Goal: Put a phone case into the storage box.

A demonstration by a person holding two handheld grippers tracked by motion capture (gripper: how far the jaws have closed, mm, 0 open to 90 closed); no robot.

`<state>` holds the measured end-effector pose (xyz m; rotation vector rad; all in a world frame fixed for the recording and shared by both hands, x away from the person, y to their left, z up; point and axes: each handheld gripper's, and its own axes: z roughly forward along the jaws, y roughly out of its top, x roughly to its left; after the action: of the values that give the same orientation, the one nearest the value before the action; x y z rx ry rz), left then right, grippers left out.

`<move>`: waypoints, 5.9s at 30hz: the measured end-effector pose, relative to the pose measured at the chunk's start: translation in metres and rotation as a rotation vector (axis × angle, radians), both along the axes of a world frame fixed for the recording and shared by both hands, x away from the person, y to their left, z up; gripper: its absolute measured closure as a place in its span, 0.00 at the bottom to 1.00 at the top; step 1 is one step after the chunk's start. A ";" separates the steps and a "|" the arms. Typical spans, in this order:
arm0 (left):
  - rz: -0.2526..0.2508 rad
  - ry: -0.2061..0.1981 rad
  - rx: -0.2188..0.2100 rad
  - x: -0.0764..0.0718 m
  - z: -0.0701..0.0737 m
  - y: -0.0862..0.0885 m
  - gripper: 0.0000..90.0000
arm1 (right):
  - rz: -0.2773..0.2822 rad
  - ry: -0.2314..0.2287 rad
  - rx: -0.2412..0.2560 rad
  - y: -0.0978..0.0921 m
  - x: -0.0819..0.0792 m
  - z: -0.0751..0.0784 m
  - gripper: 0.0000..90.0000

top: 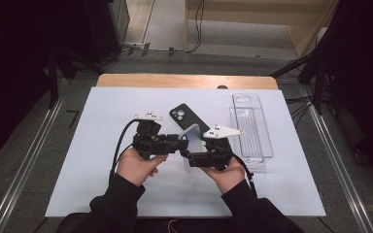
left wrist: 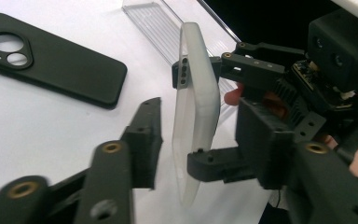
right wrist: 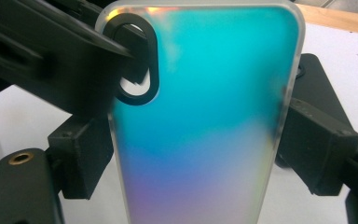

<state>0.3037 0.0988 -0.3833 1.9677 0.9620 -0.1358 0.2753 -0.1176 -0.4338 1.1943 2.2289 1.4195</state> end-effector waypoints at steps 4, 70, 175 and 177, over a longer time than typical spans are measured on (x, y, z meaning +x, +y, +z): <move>0.003 -0.003 0.009 0.001 0.001 0.003 0.46 | -0.010 0.013 0.004 -0.006 0.002 0.000 0.16; -0.248 -0.175 0.117 -0.015 -0.070 0.070 0.29 | 0.152 0.042 0.112 -0.118 0.021 0.055 0.16; -0.156 -0.141 0.096 -0.020 -0.073 0.090 0.29 | -0.666 0.072 -0.071 -0.158 0.187 -0.008 0.16; -0.157 -0.141 0.095 -0.019 -0.073 0.090 0.29 | -0.671 0.072 -0.075 -0.157 0.189 -0.012 0.16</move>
<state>0.2843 0.1887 -0.4567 2.1096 0.7342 -0.0395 0.4641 -0.2745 -0.4457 1.7574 1.6433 1.0174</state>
